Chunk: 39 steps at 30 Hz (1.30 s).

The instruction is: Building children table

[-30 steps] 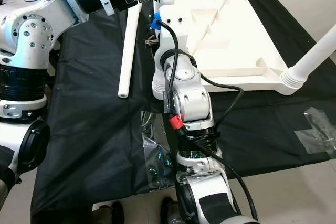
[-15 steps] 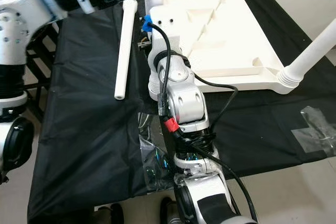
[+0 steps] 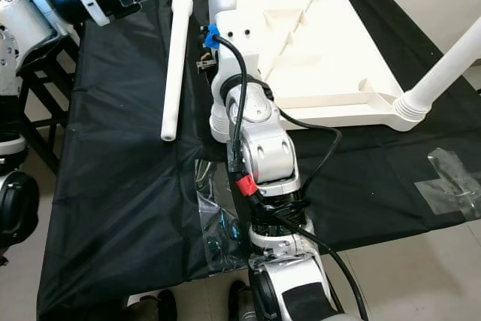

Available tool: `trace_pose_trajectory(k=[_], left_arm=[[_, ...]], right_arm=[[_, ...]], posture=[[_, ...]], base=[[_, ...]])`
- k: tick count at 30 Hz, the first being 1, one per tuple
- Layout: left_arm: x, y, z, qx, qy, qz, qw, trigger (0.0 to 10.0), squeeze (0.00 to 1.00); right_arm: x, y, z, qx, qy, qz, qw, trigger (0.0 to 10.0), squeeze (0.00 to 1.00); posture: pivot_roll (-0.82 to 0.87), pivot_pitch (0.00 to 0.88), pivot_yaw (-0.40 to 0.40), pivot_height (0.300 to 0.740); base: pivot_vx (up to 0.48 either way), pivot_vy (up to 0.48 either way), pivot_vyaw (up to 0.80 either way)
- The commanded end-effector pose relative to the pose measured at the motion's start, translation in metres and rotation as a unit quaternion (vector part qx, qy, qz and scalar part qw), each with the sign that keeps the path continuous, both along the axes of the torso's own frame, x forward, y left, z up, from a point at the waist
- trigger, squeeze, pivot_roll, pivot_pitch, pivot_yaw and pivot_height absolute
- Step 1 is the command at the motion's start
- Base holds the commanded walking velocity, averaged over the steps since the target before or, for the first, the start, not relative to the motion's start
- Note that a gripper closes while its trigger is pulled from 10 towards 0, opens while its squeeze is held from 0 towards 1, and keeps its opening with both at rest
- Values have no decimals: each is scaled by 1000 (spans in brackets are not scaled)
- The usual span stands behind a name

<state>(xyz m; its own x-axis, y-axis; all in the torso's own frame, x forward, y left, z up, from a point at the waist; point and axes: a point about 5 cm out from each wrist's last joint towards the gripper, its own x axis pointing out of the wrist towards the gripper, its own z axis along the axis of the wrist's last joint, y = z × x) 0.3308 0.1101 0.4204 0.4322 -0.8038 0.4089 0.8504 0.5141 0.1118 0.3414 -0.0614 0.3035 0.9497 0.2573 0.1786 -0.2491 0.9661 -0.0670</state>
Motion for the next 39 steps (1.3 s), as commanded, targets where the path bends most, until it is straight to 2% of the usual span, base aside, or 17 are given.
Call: trace_pose_trajectory(k=[1, 2, 5, 7, 12, 13, 14, 15, 17, 23, 27, 32, 33, 34, 35, 37, 39], left_arm=[[0, -3, 3, 2, -12, 16, 1000, 10000, 0], [3, -10, 0, 5, -10, 28, 1000, 10000, 0], [3, -13, -2, 8, -10, 29, 999, 10000, 0], [0, -20, -5, 7, -8, -1, 1000, 10000, 0], [-6, -23, -4, 9, -17, -34, 999, 10000, 0], [-6, -22, -3, 9, -24, -27, 999, 3176, 0], [-6, -22, -3, 9, -24, -27, 999, 3176, 0], [-6, -22, -1, 7, -26, -24, 999, 0, 0], [-5, -22, 0, 6, -27, -23, 999, 0, 0], [-4, -22, 2, 38, -59, 20, 997, 0, 0], [-3, -24, 0, 71, -85, 47, 993, 0, 0], [-5, -25, -2, 98, -105, 56, 988, 0, 0], [-6, -25, -2, 105, -113, 57, 986, 0, 0], [-7, -26, -1, 108, -119, 53, 986, 0, 0], [-7, -26, -1, 108, -119, 53, 986, 0, 0], [-8, -27, 0, 104, -121, 47, 986, 0, 0], [-9, -27, 0, 104, -122, 46, 986, 0, 0]], right_arm=[[5, 6, -30, -7, 71, 18, 997, 10000, 0], [4, 7, -30, -6, 70, 20, 997, 10000, 0], [4, 8, -30, -6, 70, 22, 997, 10000, 0], [3, 10, -29, -7, 68, 28, 997, 10000, 0], [1, 14, -29, -19, 64, 42, 997, 10000, 0], [1, 16, -29, -30, 60, 46, 997, 10000, 0], [1, 16, -29, -30, 60, 46, 997, 10000, 0], [0, 17, -29, -36, 58, 50, 996, 10000, 0], [-1, 18, -29, -39, 57, 53, 996, 10000, 0], [-2, 20, -30, -43, 58, 61, 996, 10000, 0], [-2, 19, -30, -43, 58, 62, 995, 10000, 0], [-3, 20, -29, -46, 51, 75, 995, 10000, 0], [-4, 21, -26, -42, 40, 94, 994, 10000, 1000], [-7, 22, -20, -34, 22, 135, 990, 10000, 1000], [-7, 22, -20, -34, 22, 135, 990, 10000, 1000], [-9, 16, -10, -30, -1, 184, 982, 10000, 1000], [-10, 12, -4, -30, -12, 206, 978, 10000, 1000]], posture=[[22, 266, -26, 740], [20, 263, -27, 740], [20, 263, -27, 740], [19, 261, -27, 740], [17, 260, -29, 740], [18, 257, -27, 740], [18, 257, -27, 740], [19, 257, -27, 740], [20, 257, -28, 740], [23, 258, -31, 740], [20, 261, -29, 740], [19, 261, -28, 740], [20, 261, -26, 740], [21, 261, -25, 740], [21, 261, -25, 740], [21, 261, -22, 740], [21, 261, -22, 740]], base=[[0, 0, 0], [0, 0, 0], [0, 0, 0], [0, 0, 0], [0, 0, 0], [0, 0, 0], [0, 0, 0], [0, 0, 0], [0, 0, 0], [0, 0, 0], [0, 0, 0], [0, 0, 0], [0, 0, 0], [0, 0, 0], [0, 0, 0], [0, 0, 0], [0, 0, 0]])
